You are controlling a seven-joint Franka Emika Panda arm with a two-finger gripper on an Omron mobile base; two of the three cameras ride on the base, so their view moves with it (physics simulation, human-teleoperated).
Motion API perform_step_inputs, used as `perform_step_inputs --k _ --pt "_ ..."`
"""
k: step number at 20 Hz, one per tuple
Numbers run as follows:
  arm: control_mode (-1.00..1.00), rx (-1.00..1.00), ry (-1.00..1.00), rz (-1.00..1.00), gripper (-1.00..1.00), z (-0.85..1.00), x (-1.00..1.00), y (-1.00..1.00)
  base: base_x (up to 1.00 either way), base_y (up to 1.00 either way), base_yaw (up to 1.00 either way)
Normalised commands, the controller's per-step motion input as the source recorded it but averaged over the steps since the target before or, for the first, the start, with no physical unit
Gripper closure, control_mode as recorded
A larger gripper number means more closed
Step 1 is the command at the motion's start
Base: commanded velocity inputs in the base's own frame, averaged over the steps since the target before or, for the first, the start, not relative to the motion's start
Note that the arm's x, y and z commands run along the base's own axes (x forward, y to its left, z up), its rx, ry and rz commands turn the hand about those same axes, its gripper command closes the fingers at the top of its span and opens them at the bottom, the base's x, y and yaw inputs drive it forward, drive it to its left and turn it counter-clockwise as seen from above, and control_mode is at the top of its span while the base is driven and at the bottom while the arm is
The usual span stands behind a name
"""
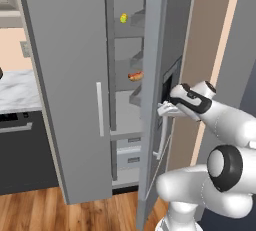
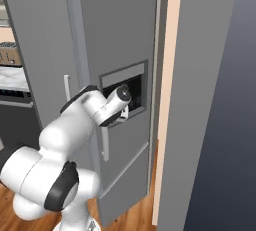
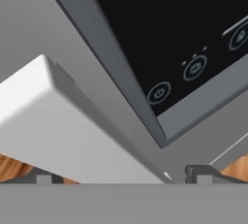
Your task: Store the hot dog in the freezer for long-term storage. Close the freezer door after placing the cooked food.
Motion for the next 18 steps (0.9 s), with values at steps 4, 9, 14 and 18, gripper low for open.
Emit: perform_step_inputs --k 4,9,14,18 --pt "-1.00 -0.02 -0.01 -0.01 -1.00 0.00 0.31 0.16 0.00 0.00 0.00" --pt "-1.00 0.00 -0.01 -0.03 -1.00 0.00 0.37 0.18 0.00 0.00 0.00" --pt "-1.00 0.00 -0.06 -0.07 -1.00 -0.05 0.44 0.07 0.00 0.00 0.00" --pt "-1.00 -0.05 -0.10 -0.20 -1.00 -0.12 0.62 0.29 0.00 0.00 0.00"
